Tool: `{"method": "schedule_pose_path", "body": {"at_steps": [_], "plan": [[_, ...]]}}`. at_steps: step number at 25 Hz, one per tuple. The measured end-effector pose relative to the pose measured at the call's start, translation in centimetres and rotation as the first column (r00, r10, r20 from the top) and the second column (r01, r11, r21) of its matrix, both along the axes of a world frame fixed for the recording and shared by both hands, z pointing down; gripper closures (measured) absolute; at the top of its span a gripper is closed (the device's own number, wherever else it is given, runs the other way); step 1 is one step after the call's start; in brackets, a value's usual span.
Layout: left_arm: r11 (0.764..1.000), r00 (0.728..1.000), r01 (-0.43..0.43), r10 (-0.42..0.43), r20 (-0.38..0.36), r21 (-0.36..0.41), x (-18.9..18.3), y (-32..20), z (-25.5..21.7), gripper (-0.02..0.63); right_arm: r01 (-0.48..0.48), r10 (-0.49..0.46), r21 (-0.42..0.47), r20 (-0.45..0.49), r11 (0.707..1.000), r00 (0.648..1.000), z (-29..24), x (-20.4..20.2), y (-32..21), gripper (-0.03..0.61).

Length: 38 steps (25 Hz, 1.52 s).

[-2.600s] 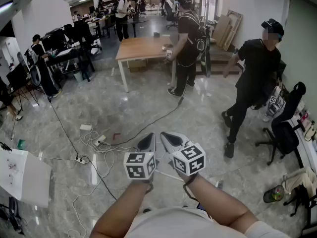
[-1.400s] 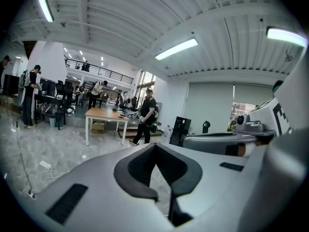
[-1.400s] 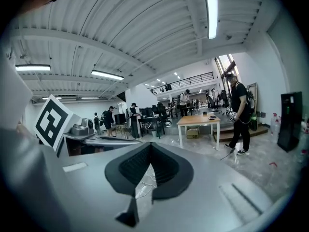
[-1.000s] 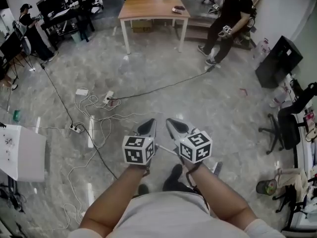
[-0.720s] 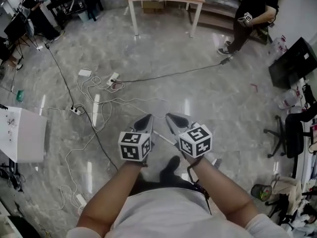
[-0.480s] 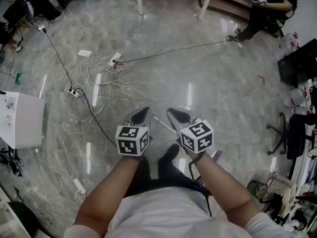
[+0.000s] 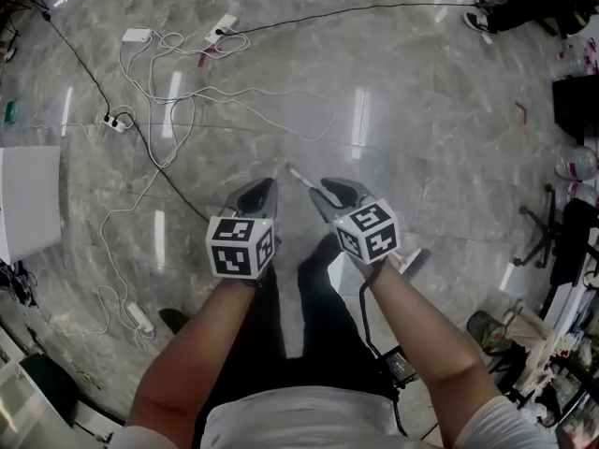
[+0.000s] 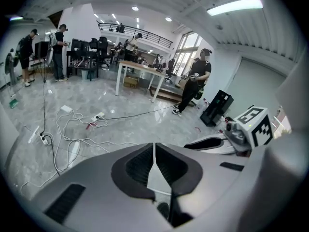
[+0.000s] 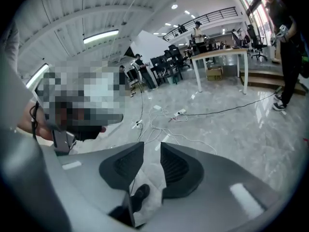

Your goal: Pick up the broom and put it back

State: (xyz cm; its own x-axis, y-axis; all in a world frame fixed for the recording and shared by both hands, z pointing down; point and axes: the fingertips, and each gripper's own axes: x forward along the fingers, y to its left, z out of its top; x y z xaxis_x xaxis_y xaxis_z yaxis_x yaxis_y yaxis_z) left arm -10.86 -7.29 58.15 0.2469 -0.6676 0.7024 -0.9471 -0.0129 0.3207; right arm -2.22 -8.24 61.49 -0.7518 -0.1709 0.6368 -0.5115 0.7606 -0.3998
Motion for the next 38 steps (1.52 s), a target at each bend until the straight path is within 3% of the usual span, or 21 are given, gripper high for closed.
{"method": "schedule_pose_path", "body": {"at_steps": [6,11,17,22,29,38], "plan": [[0.998,1.0,-0.009,0.007,-0.029,-0.055,-2.1,0.2,13.6,0.604,0.103,-0.106,-0.051,-0.077,0.993,0.991,18.6,-3.3,-0.1,0.439],[0.997,0.998,0.025,-0.03,-0.064,-0.073,-5.4,2.0,25.3,0.558,0.116,-0.131,-0.115,-0.134,0.987,0.982,36.2,-6.2,1.0,0.43],[0.992,0.995,0.026,-0.037,-0.09,-0.125,-7.4,2.7,38.4,0.557,0.204,-0.234,-0.141,-0.249,0.969,0.94,54.2,-8.9,1.1,0.426],[0.988,0.994,0.006,-0.023,-0.11,-0.155,-8.3,3.2,45.9,0.557,0.194,-0.236,-0.152,-0.345,0.969,0.908,65.5,-9.4,-0.4,0.426],[0.985,0.992,0.01,-0.032,-0.124,-0.17,-9.9,3.9,51.5,0.557,0.196,-0.254,-0.176,-0.426,0.965,0.868,74.3,-9.7,-0.8,0.426],[0.982,0.991,0.02,-0.044,-0.125,-0.185,-10.8,5.1,53.8,0.557,0.175,-0.205,-0.107,-0.475,0.979,0.856,75.5,-9.8,-1.3,0.456]]}}
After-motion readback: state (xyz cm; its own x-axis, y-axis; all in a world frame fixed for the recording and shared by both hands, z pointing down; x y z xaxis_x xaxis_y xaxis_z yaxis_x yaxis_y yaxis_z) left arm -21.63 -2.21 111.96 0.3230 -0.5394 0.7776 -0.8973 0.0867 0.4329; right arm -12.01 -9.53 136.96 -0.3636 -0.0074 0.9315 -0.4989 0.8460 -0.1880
